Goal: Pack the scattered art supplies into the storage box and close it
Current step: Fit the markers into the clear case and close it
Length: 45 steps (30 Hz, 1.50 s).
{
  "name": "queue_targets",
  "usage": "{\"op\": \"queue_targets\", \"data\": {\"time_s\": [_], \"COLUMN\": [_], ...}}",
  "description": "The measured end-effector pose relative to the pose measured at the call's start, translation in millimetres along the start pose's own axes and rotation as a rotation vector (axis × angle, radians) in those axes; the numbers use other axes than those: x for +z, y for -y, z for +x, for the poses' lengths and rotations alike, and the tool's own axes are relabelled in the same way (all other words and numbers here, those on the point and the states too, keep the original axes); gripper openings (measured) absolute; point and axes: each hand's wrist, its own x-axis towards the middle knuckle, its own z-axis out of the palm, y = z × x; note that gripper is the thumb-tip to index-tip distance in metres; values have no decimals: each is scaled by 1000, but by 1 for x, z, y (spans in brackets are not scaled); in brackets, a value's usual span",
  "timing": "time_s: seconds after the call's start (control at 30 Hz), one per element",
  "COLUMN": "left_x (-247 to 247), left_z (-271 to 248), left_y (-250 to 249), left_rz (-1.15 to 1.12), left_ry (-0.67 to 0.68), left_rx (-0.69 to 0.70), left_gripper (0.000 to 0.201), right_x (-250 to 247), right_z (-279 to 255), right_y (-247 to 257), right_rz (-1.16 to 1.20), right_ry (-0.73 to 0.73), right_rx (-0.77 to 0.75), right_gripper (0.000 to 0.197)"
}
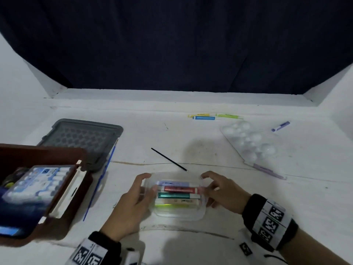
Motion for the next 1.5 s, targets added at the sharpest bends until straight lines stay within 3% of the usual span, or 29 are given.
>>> {"op": "queue_targets", "data": {"time_s": [0.17,0.3,0.37,0.47,0.53,0.7,0.87,0.97,1.2,1.4,1.5], "left_x": [36,52,55,51,47,48,64,76,103,114,115], "left_z": [25,44,52,61,72,127,203,244,315,341,343], "left_y": [-13,-25,-28,-42,-59,-97,-109,-110,-106,-98,-98], "left_rz": [52,100,116,259,370,516,592,668,1021,1234,1254], "left_ry": [193,296,320,290,223,107,54,47,153,113,78], "left_rx": [83,93,98,107,151,329,412,370,302,299,331], "left_gripper": [35,56,58,45,39,30,24,26,48,42,36], "right_x": [-46,-71,-83,-107,-125,-148,-162,-168,-179,-164,-151], "right_z": [-23,-34,-36,-33,-26,-4,9,9,-3,-8,-9], "right_y": [-29,-49,-60,-78,-88,-99,-95,-91,-65,-47,-45], "right_rz": [-33,-25,-147,-532,-686,-886,-925,-824,-232,326,497], "right_ry": [-107,-143,-258,-456,-490,-401,-314,-265,-447,-473,-469], "right_rx": [65,79,18,-56,-39,120,132,122,-183,-266,-245], "right_gripper": [22,17,13,19,22,22,15,9,14,10,13]}}
